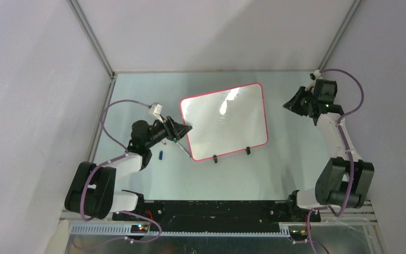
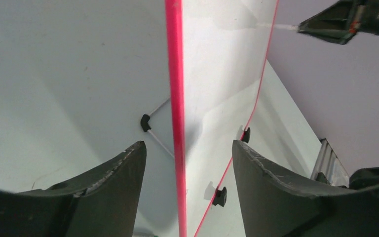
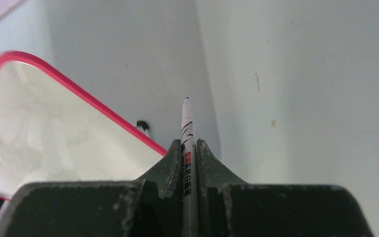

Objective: Write a sentence on the whiteboard
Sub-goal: Move the whiteboard to the center of the board, then hold the whiteboard at the center of the board.

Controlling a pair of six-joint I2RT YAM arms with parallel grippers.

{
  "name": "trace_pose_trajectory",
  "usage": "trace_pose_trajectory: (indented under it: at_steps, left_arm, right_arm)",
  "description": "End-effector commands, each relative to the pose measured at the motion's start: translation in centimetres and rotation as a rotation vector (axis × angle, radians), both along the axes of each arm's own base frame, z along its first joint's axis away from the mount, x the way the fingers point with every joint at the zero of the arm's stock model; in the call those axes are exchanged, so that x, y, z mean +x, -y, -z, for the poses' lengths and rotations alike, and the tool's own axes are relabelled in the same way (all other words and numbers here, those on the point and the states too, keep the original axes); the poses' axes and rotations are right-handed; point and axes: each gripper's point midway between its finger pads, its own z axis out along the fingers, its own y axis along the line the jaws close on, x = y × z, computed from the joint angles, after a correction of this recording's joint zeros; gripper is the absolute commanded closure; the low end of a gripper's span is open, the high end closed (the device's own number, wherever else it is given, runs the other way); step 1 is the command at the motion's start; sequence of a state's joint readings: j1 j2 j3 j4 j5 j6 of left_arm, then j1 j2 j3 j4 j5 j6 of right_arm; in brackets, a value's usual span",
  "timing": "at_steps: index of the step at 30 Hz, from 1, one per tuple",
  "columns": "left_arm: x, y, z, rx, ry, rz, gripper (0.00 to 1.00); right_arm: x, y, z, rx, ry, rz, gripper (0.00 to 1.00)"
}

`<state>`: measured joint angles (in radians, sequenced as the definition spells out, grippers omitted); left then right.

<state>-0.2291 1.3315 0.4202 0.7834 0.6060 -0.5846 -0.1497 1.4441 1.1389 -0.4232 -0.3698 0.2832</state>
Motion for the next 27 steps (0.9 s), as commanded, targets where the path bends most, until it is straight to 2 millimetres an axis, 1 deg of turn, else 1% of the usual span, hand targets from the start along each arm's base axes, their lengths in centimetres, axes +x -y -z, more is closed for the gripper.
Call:
trace_pose_trajectory:
  at_steps: [1, 2, 3, 4, 5, 6, 7, 8, 9, 10, 11, 12, 13, 14, 15, 16, 17, 18, 19, 20, 21, 22, 23, 24, 25, 26, 27]
  left_arm:
    - [-0.3, -1.4, -0.3, -0.014, 0.044, -0.103, 0.29]
    - [-0.6, -1.5, 0.0, -0.019, 0.040, -0.106, 0.28]
    - [-0.6, -1.5, -0.2, -0.036, 0.042, -0.112, 0.28]
    - [-0.7, -1.5, 0.2, -0.042, 0.030, -0.118, 0.28]
    - [-0.5, -1.5, 0.0, -0.058, 0.034, -0.123, 0.29]
    - [-0.7, -1.6, 0.2, -0.072, 0.024, -0.128, 0.31]
    - [-0.6, -1.6, -0.3, -0.087, 0.051, -0.129, 0.32]
    - [-0.8, -1.6, -0.2, -0.092, 0.051, -0.132, 0.34]
    - [-0.9, -1.6, -0.5, -0.097, 0.065, -0.134, 0.35]
    - [-0.9, -1.7, -0.4, -0.093, 0.066, -0.139, 0.35]
    - [-0.9, -1.7, -0.2, -0.086, 0.059, -0.145, 0.35]
    - [-0.8, -1.8, -0.1, -0.081, 0.056, -0.154, 0.36]
    - [-0.8, -1.8, 0.0, -0.085, 0.056, -0.154, 0.36]
    - [-0.9, -1.7, -0.3, -0.102, 0.063, -0.145, 0.37]
    - [-0.8, -1.6, -0.6, -0.108, 0.071, -0.137, 0.37]
    - [-0.9, -1.3, -0.7, -0.111, 0.072, -0.127, 0.39]
    - [-0.8, -1.3, -0.8, -0.114, 0.070, -0.127, 0.40]
    - [-0.8, -1.2, -0.7, -0.114, 0.063, -0.124, 0.41]
    - [-0.8, -0.9, -0.7, -0.117, 0.064, -0.121, 0.43]
    - [-0.8, -0.8, -0.6, -0.115, 0.062, -0.120, 0.43]
    - [-0.7, -0.7, -0.5, -0.112, 0.061, -0.123, 0.44]
    - [-0.7, -0.6, -0.3, -0.107, 0.052, -0.124, 0.44]
    - [-0.6, -0.3, -0.4, -0.107, 0.055, -0.120, 0.44]
    - [-0.6, -0.2, -0.3, -0.106, 0.052, -0.117, 0.44]
    - [-0.5, 0.1, -0.4, -0.103, 0.055, -0.111, 0.45]
    - [-0.4, 0.2, -0.4, -0.100, 0.056, -0.111, 0.45]
    - [-0.3, 0.2, -0.3, -0.091, 0.056, -0.113, 0.46]
  right_arm:
    - [0.8, 2.1, -8.1, -0.086, 0.214, 0.138, 1.00]
    - [0.7, 1.9, -9.5, -0.092, 0.250, 0.152, 1.00]
    - [1.0, 1.8, -11.2, -0.096, 0.291, 0.157, 1.00]
    - [0.9, 1.3, -12.5, -0.099, 0.325, 0.163, 1.00]
    - [1.2, 1.0, -14.3, -0.100, 0.372, 0.164, 1.00]
    - [1.2, 0.1, -15.5, -0.096, 0.403, 0.162, 1.00]
    - [1.5, -0.8, -17.4, -0.093, 0.461, 0.155, 1.00]
    - [1.6, -1.8, -18.5, -0.082, 0.490, 0.144, 1.00]
    - [1.9, -3.4, -20.3, -0.068, 0.548, 0.120, 1.00]
    - [2.1, -4.2, -21.0, -0.055, 0.568, 0.110, 1.00]
    - [2.2, -5.9, -22.6, -0.038, 0.617, 0.083, 1.00]
    - [2.5, -6.8, -22.9, -0.030, 0.631, 0.069, 1.00]
    - [2.5, -8.6, -23.5, -0.015, 0.654, 0.037, 1.00]
    - [2.2, -10.5, -23.8, -0.003, 0.669, -0.003, 1.00]
    - [2.2, -11.3, -23.5, -0.009, 0.668, -0.016, 1.00]
    - [1.9, -12.8, -23.1, -0.012, 0.666, -0.032, 1.00]
    - [1.8, -13.6, -22.7, -0.026, 0.670, -0.048, 1.00]
    - [1.3, -15.4, -22.1, -0.027, 0.675, -0.076, 1.00]
    - [1.2, -16.1, -21.6, -0.042, 0.675, -0.089, 1.00]
    - [0.8, -17.5, -21.0, -0.045, 0.672, -0.108, 1.00]
    - [0.7, -18.2, -20.5, -0.052, 0.667, -0.123, 1.00]
    - [0.2, -19.6, -20.2, -0.049, 0.666, -0.148, 1.00]
    - [0.2, -20.3, -19.7, -0.060, 0.662, -0.168, 1.00]
    - [-0.1, -21.6, -19.4, -0.059, 0.667, -0.193, 1.00]
    - [-0.1, -22.2, -19.4, -0.066, 0.674, -0.208, 1.00]
    - [-0.3, -23.3, -19.1, -0.065, 0.679, -0.234, 1.00]
    - [-0.3, -23.8, -19.3, -0.060, 0.683, -0.246, 1.00]
